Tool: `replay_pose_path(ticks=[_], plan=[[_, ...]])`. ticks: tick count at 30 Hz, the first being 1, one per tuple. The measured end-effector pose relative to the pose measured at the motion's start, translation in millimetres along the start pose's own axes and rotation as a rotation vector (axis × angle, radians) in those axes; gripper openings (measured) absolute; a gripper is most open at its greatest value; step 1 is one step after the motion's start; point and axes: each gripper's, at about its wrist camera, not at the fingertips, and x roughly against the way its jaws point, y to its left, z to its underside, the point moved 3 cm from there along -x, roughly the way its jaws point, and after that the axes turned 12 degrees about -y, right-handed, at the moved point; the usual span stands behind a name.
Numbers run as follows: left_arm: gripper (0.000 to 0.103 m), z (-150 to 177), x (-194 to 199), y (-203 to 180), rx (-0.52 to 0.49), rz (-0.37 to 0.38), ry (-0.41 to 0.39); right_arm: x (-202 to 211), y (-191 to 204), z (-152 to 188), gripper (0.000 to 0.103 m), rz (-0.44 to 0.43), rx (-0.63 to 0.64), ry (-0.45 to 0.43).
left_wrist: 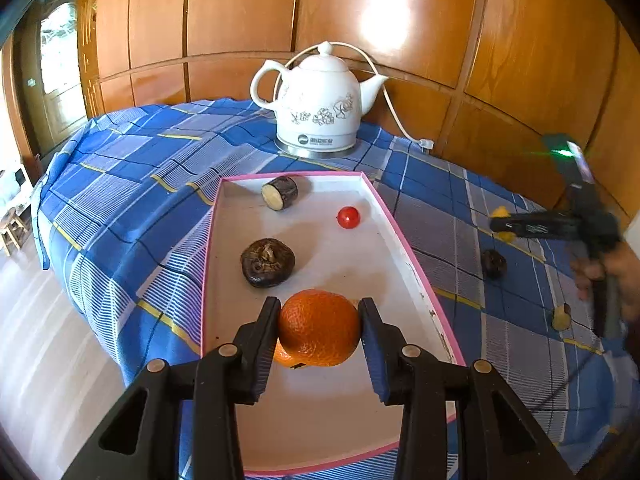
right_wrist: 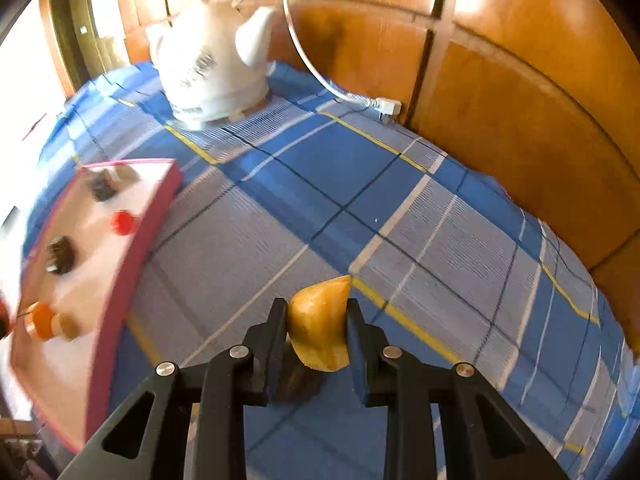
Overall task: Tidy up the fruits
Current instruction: 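Close the right tool on the yellow wedge while the left tool holds the orange, then lower the orange into the tray and open the left tool while the right tool holds the yellow wedge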
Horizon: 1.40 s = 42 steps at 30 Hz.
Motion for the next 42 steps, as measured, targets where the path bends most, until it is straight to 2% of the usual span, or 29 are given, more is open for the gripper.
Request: replay_pose_path(ticks=[3,8,12,14,18,27,42], plan=[[0.04,-1,5,-1,-0.008,0.0,-0.012,27,4,18,0.028,-0.064,-0.031,0.005],[0.04,0,14,-6,-0.019,0.012,-0.027,43,21,57,0.028,-0.129,-0.065,0.07],[0.04,0,22,-10,-0.027,0.019,-0.041,39,34,93,0.028,-0.121,-0.069,0.128],[0.04,0,26,-11,-0.031,0.022,-0.046,37,38,102,0.028,-0.107,-0.067,0.126],[0.04,3,32,-11,-0.039,0.017,-0.055,39,40,103,0.028,-0.084,-0.083,0.1],[0.04,6,42,-10,-0.048,0.009,-0.069,35,38,106,0.029,-0.094,-0.118,0.085],[0.04,13,40,-5,-0.056,-0.014,-0.056,35,42,110,0.031,-0.061,-0.095,0.065]])
